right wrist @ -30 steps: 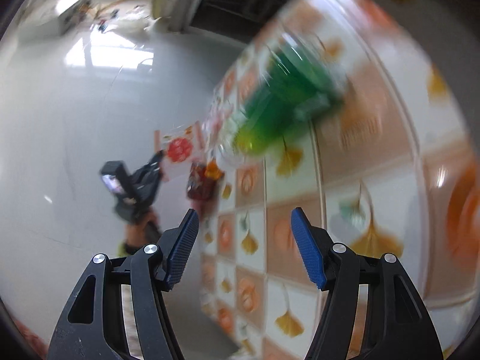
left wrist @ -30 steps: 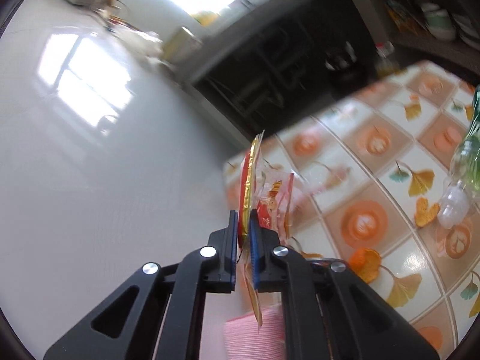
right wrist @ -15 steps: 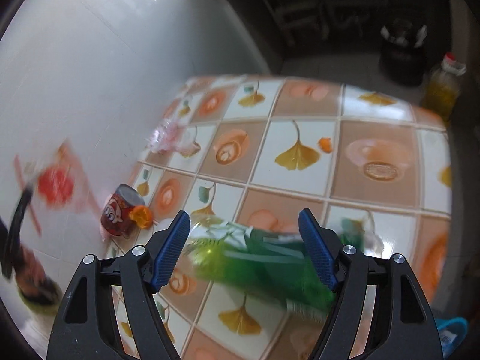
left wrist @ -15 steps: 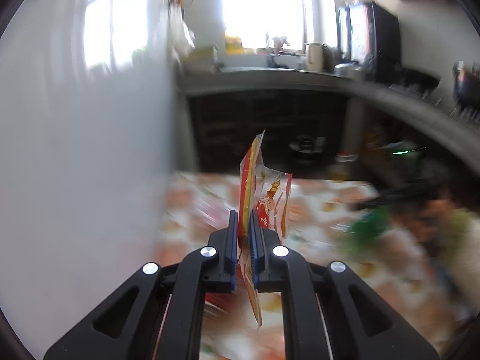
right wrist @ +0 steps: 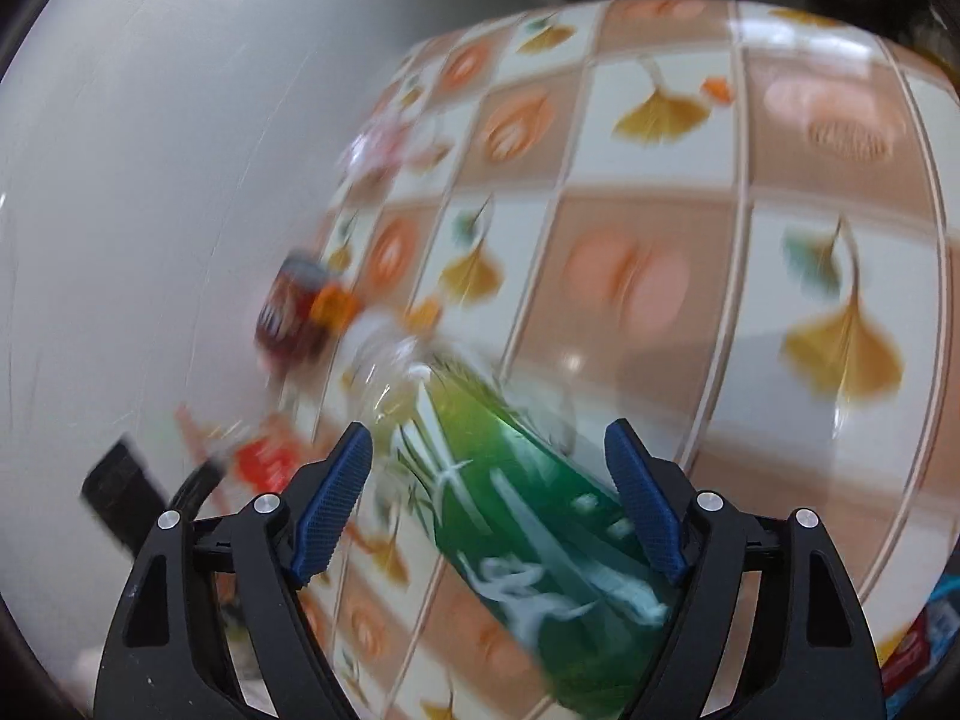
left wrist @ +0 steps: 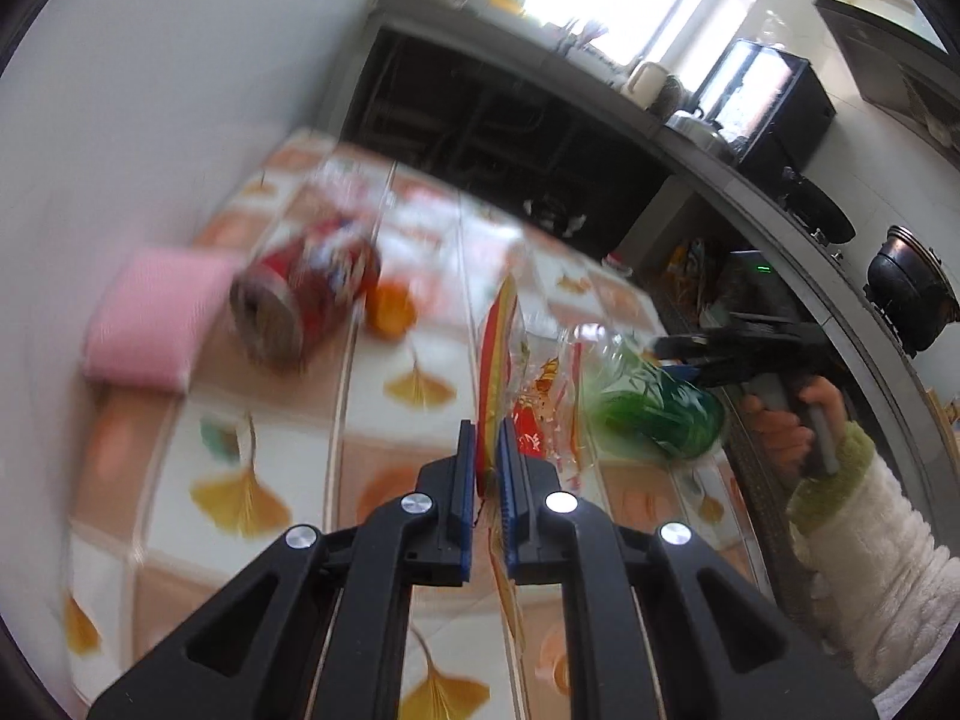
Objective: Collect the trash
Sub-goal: 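Carry the wrapper and bottle over the blue wastebasket with both tools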
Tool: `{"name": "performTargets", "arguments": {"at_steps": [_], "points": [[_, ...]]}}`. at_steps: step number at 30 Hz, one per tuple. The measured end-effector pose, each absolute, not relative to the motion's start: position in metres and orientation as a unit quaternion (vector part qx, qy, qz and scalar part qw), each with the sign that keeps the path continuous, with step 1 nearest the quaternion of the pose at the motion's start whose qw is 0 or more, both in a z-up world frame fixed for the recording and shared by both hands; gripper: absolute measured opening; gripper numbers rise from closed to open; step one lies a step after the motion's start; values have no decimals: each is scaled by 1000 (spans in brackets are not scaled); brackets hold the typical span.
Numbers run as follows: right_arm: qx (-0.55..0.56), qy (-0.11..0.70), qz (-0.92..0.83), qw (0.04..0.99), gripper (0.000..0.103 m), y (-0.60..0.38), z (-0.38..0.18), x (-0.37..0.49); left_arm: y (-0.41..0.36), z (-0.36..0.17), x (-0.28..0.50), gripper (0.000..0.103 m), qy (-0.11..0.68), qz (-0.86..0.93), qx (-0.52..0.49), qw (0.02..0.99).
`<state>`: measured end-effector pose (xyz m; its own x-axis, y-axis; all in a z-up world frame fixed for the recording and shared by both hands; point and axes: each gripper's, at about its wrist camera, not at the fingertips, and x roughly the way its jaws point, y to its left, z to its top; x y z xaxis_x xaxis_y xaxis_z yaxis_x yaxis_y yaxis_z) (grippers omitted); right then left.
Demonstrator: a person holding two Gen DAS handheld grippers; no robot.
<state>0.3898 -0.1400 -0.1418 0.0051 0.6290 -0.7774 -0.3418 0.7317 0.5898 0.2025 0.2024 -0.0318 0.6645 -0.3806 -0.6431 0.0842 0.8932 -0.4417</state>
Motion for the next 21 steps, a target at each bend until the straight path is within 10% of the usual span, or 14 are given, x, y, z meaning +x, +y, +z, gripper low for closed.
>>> {"name": "performTargets", "arguments": {"at_steps": [16, 21], "points": [[-71, 605, 326, 723, 78, -61, -148, 305, 213, -67, 176, 7, 414, -97, -208, 881], [-86, 600, 310, 733, 58, -51, -154, 299, 214, -70, 170, 7, 411, -95, -210, 882]]}}
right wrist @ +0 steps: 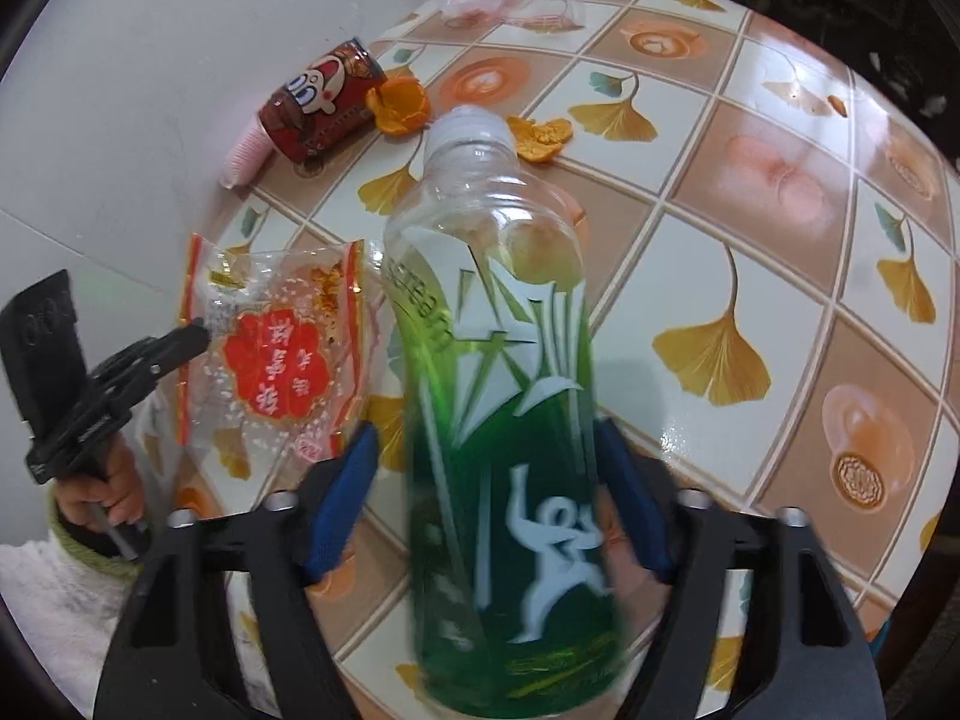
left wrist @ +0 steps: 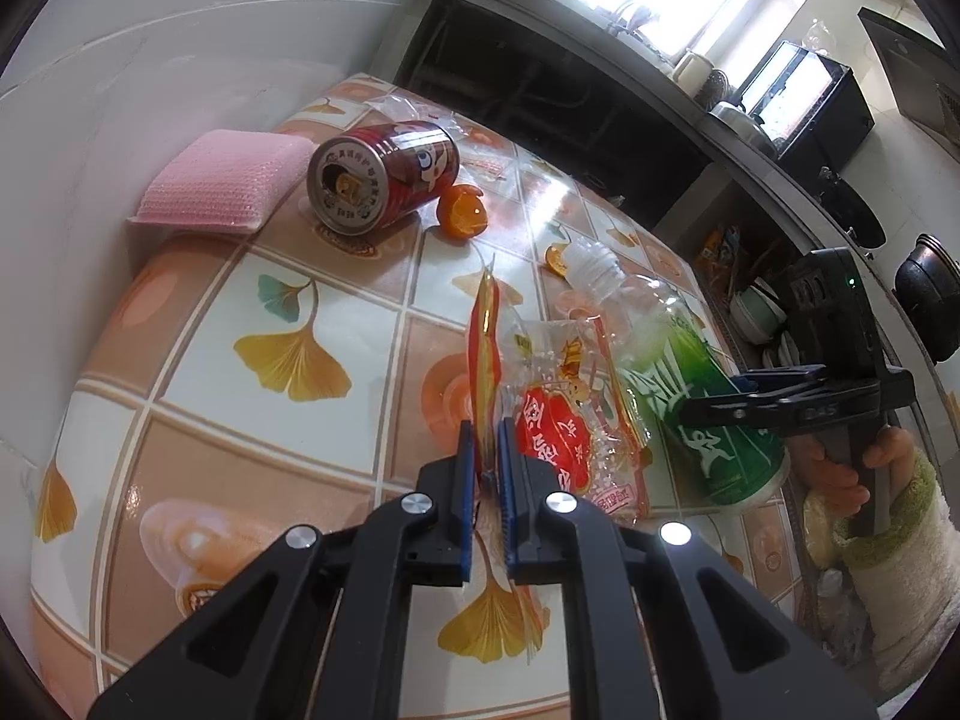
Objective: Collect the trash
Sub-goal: 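Carry the wrapper and bottle over the blue wastebasket with both tools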
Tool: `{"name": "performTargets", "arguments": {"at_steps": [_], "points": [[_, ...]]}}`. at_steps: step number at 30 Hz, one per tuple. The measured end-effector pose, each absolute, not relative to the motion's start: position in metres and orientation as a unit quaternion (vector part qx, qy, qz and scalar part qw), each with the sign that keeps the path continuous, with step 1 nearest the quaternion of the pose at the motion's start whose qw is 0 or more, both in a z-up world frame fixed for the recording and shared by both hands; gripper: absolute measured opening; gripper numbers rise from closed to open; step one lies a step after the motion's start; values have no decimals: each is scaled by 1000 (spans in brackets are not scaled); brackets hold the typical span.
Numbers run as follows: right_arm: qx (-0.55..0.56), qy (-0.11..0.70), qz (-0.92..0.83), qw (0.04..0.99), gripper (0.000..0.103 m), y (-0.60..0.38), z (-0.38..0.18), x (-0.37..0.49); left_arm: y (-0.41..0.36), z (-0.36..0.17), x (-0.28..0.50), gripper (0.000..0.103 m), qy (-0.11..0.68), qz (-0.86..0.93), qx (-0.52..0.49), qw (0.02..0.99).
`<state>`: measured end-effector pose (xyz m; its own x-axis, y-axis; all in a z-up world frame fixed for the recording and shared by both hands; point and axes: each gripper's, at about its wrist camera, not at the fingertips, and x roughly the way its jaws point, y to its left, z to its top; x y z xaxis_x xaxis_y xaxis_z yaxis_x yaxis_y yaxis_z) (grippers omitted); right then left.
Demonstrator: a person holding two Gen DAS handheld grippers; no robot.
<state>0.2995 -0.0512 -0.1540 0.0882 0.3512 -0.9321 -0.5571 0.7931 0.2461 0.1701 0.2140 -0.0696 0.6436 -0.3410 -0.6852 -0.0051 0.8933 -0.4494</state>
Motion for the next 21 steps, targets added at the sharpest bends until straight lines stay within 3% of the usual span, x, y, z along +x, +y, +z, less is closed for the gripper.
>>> {"name": "performTargets", "arguments": {"at_steps": [21], "points": [[70, 546, 266, 791, 56, -126, -127, 230, 198, -43, 161, 7, 385, -128, -207, 890]]}}
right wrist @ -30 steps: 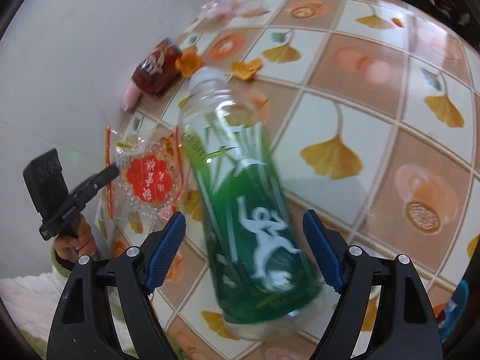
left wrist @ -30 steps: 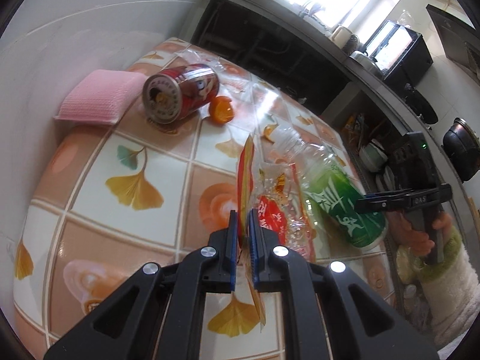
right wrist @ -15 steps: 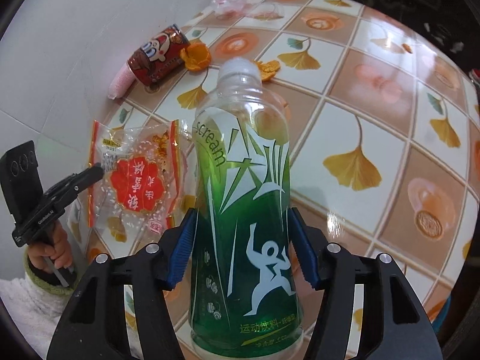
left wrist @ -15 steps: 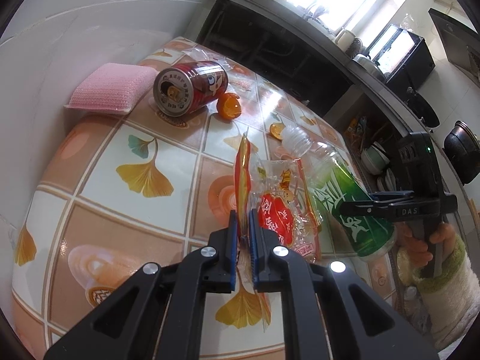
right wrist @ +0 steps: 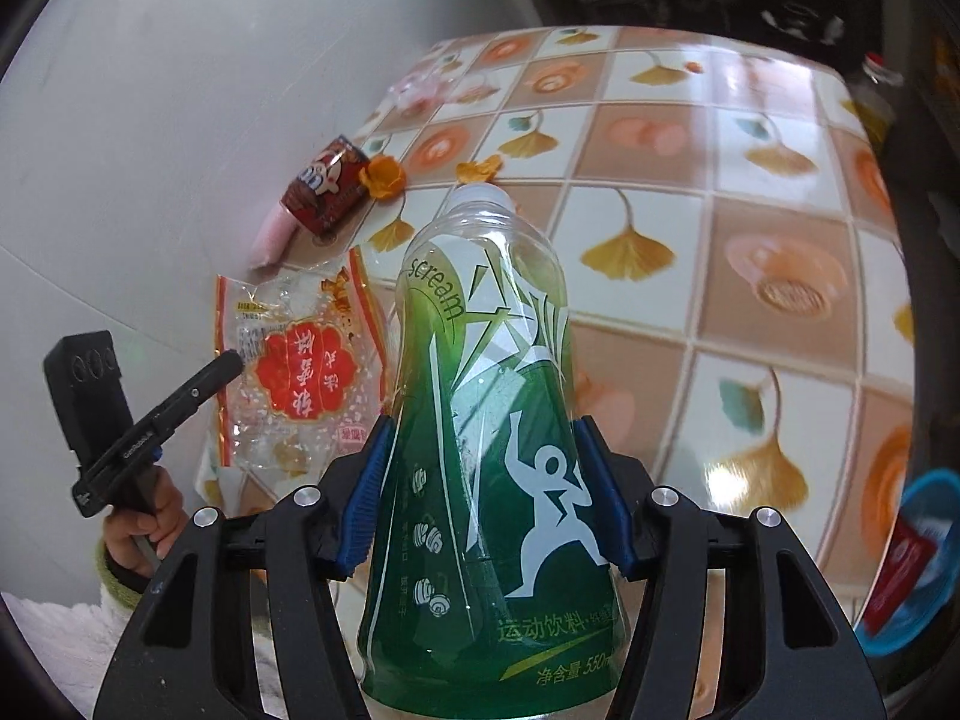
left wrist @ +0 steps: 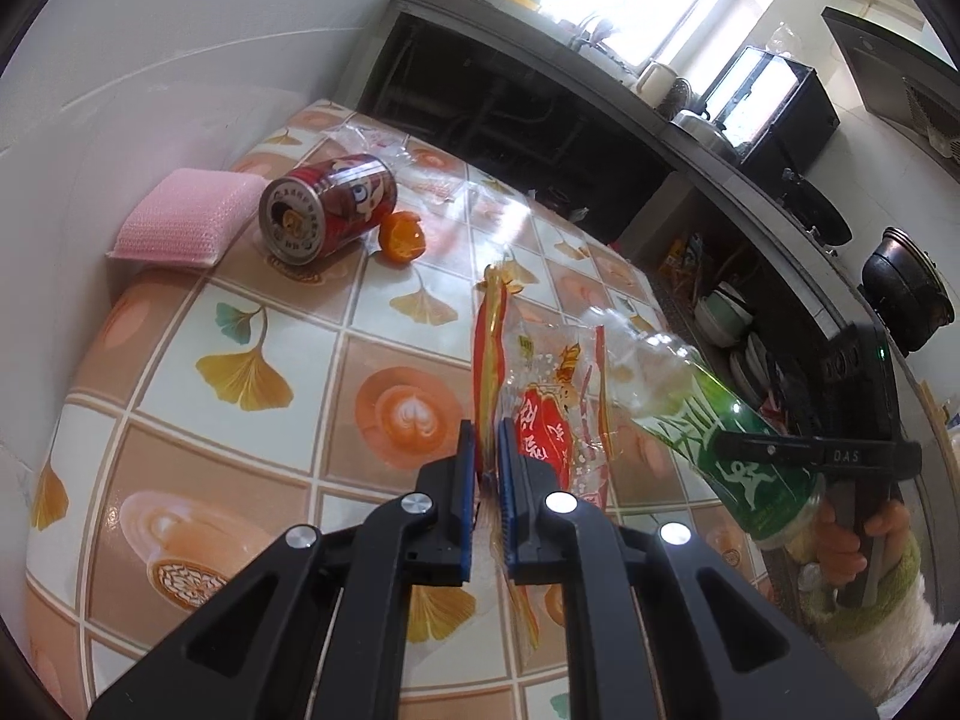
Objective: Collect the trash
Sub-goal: 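Carry the wrapper and bottle over the blue wastebasket with both tools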
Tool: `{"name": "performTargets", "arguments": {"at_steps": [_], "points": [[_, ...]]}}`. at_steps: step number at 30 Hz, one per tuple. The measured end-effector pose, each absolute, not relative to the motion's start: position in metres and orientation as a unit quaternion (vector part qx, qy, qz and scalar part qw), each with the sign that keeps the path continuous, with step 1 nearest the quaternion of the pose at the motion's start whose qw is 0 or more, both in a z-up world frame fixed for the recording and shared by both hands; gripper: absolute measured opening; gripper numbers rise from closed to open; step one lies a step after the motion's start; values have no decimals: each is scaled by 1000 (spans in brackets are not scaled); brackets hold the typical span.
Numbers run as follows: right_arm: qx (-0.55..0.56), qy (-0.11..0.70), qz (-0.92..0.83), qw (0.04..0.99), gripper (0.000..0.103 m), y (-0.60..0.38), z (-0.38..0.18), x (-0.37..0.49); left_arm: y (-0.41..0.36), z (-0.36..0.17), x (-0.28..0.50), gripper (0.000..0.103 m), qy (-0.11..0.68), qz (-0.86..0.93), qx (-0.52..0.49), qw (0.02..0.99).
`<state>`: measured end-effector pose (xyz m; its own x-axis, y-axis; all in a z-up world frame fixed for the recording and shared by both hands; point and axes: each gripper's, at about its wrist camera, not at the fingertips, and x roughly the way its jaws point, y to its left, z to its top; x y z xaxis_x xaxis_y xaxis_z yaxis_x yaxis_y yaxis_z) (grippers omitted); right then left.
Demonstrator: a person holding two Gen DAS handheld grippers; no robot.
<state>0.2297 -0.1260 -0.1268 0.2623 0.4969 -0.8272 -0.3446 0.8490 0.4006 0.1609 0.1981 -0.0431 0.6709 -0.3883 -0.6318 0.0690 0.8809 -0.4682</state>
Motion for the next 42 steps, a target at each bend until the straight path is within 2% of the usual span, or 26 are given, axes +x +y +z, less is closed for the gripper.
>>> {"name": "performTargets", "arguments": {"at_steps": [16, 26, 33, 42], "points": [[219, 468, 207, 831, 56, -252, -100, 157, 130, 4, 165, 7, 364, -206, -167, 893], [290, 397, 65, 868, 56, -385, -89, 76, -12, 31, 212, 7, 370, -339, -93, 860], [348, 391, -45, 851, 56, -457, -129, 29, -140, 11, 241, 7, 414, -408, -17, 813], [443, 421, -112, 784, 56, -517, -228, 7, -298, -84, 268, 7, 529, -419, 104, 731]]}}
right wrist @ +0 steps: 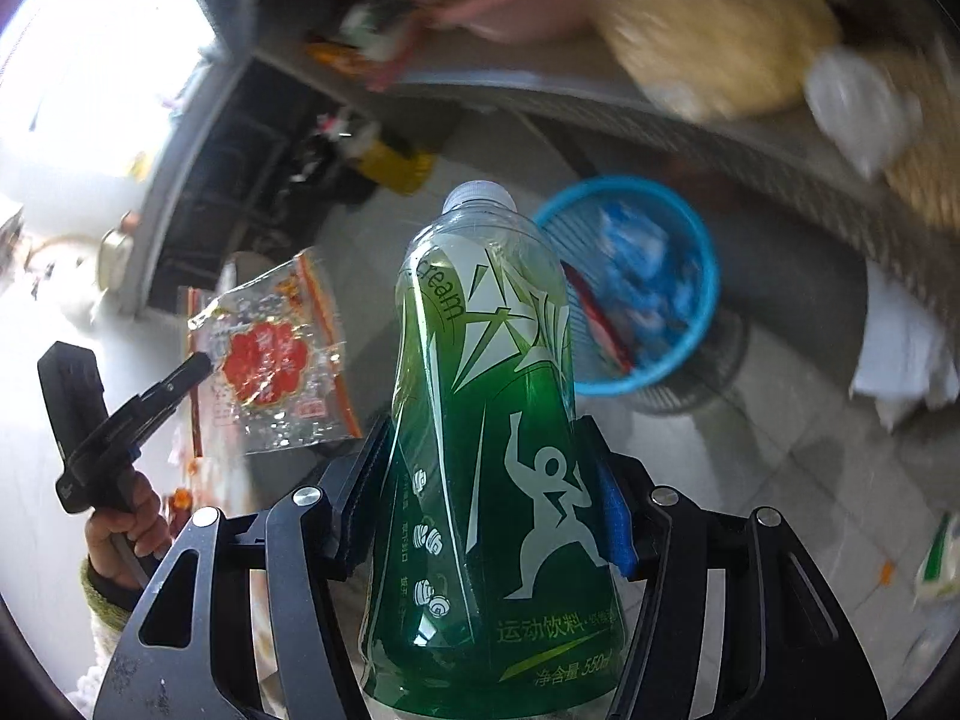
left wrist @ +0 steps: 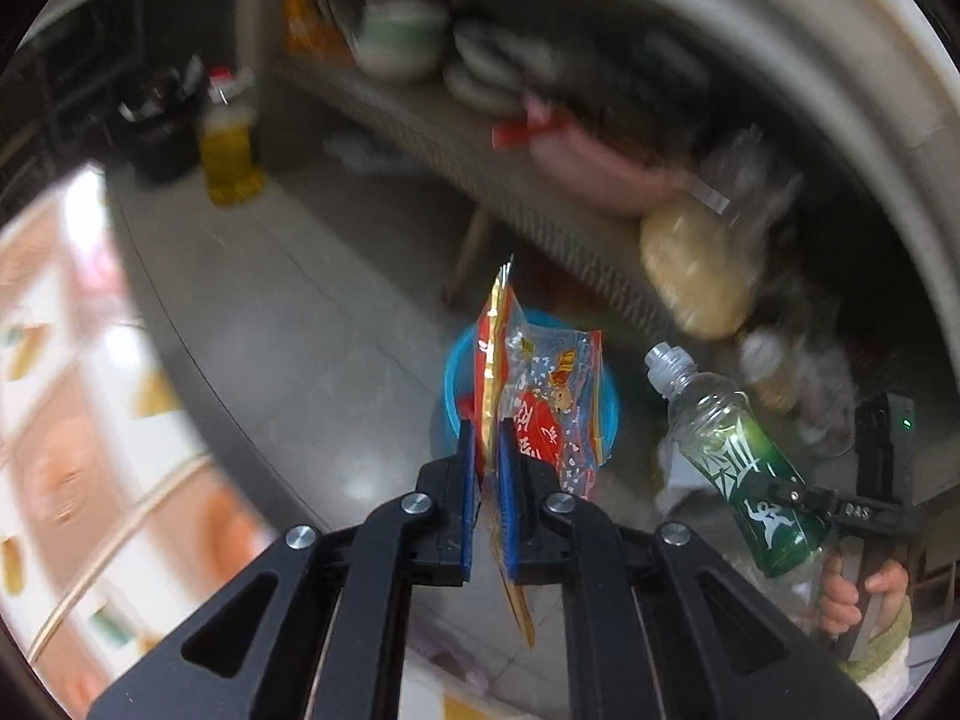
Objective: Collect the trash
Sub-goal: 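Carry the wrapper and bottle over the blue wastebasket with both tools, then open the left tool to drop the wrapper while the right tool releases the bottle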
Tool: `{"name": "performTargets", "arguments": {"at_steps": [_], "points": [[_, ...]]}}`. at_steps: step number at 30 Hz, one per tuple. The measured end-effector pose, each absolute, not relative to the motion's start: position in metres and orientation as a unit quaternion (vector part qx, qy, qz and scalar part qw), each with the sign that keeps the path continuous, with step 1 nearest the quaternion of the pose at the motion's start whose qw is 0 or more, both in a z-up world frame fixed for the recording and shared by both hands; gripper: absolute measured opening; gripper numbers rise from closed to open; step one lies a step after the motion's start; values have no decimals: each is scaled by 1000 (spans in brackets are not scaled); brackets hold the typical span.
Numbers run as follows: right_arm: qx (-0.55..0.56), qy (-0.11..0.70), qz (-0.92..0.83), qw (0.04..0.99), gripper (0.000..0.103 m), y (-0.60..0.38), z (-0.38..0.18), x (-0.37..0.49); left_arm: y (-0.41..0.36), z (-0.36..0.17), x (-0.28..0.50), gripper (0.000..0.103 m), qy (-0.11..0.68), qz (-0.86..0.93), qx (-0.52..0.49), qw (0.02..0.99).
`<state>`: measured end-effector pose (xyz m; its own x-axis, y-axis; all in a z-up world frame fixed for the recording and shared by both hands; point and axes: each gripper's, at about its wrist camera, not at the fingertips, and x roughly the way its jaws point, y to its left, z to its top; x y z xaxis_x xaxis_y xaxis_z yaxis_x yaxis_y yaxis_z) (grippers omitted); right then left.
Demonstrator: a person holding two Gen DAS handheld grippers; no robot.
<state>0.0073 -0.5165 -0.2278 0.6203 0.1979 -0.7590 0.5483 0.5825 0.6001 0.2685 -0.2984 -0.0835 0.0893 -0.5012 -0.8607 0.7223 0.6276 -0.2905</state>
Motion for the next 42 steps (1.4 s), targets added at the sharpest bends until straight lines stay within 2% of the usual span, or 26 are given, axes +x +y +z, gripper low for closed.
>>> {"name": "performTargets", "arguments": {"at_steps": [10, 14, 16, 17, 18, 19, 23, 28, 36, 42], "points": [[487, 439, -132, 744, 56, -552, -281, 34, -409, -197, 304, 7, 624, -336, 184, 681], [492, 440, -145, 737, 56, -561, -290, 47, -441, -227, 312, 7, 646, -310, 180, 674], [490, 446, -149, 734, 56, -563, -295, 53, -452, -238, 319, 17, 661, -311, 141, 668], [488, 449, -150, 734, 56, -565, -298, 58, -454, -242, 321, 33, 668, -304, 130, 667], [484, 451, -152, 734, 56, -565, -301, 62, -455, -244, 321, 42, 671, -295, 127, 668], [476, 457, -155, 735, 56, -567, -306, 69, -452, -243, 322, 42, 672, -290, 117, 672], [460, 468, -156, 738, 56, -572, -318, 91, -440, -227, 322, 42, 666, -309, 114, 670], [430, 485, -140, 748, 56, -567, -324, 119, -405, -167, 323, 46, 637, -344, 83, 685], [379, 514, -115, 761, 57, -550, -327, 149, -305, -71, 304, 55, 577, -397, 38, 712], [362, 550, -138, 740, 58, -555, -361, 171, -232, -38, 268, 60, 554, -410, 6, 725]]}}
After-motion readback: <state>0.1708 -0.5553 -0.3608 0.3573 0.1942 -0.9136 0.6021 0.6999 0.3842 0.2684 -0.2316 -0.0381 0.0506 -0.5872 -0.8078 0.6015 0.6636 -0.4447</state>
